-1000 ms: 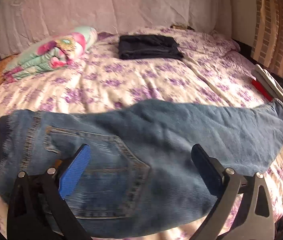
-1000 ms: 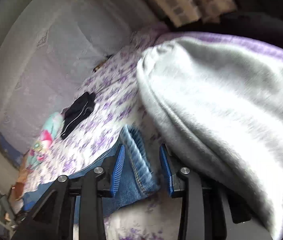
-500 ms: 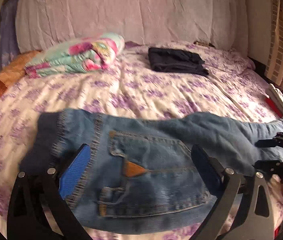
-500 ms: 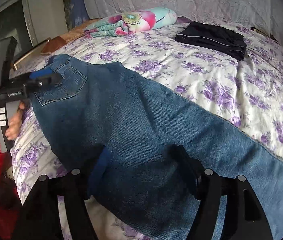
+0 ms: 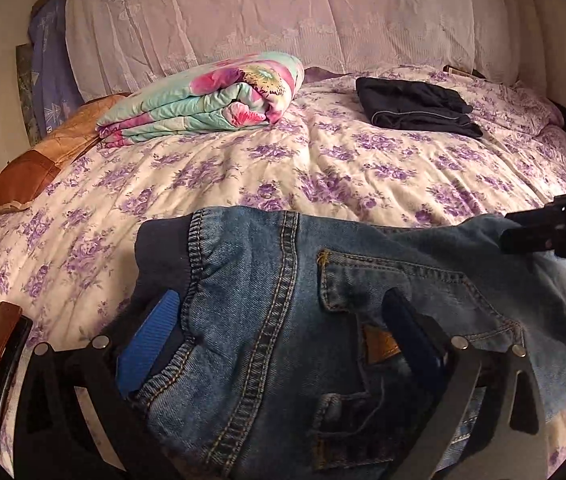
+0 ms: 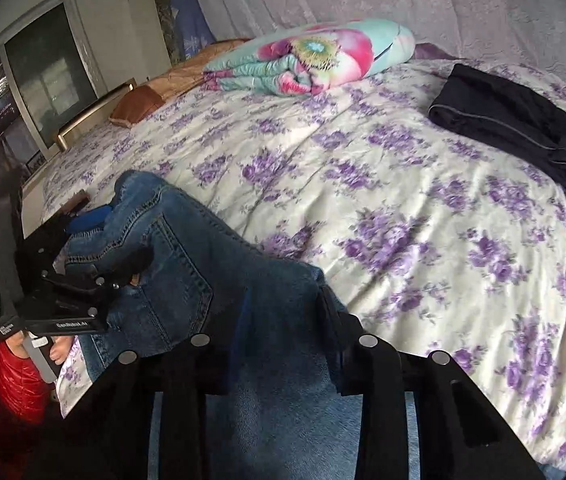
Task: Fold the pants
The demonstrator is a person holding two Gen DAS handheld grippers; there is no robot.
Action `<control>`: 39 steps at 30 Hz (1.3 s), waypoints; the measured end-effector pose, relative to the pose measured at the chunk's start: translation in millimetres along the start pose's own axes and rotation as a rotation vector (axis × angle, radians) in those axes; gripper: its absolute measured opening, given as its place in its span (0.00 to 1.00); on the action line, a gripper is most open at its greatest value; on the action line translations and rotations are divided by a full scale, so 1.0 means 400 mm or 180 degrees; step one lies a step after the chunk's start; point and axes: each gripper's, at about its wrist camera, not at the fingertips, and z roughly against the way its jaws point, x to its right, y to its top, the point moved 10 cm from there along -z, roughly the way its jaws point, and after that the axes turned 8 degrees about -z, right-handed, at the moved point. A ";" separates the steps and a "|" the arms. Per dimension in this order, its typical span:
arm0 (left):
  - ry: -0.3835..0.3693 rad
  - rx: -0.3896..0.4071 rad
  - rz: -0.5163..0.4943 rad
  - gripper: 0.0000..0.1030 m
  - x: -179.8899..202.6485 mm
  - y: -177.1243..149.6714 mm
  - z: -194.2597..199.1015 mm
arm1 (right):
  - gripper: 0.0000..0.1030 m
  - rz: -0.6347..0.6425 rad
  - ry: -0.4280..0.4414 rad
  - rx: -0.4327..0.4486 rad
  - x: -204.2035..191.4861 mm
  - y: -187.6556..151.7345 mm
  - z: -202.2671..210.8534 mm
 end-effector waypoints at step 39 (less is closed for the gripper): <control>0.0276 -0.0101 -0.0143 0.96 -0.021 -0.022 -0.008 | 0.72 -0.1236 -0.0224 0.0968 0.212 -0.298 0.447</control>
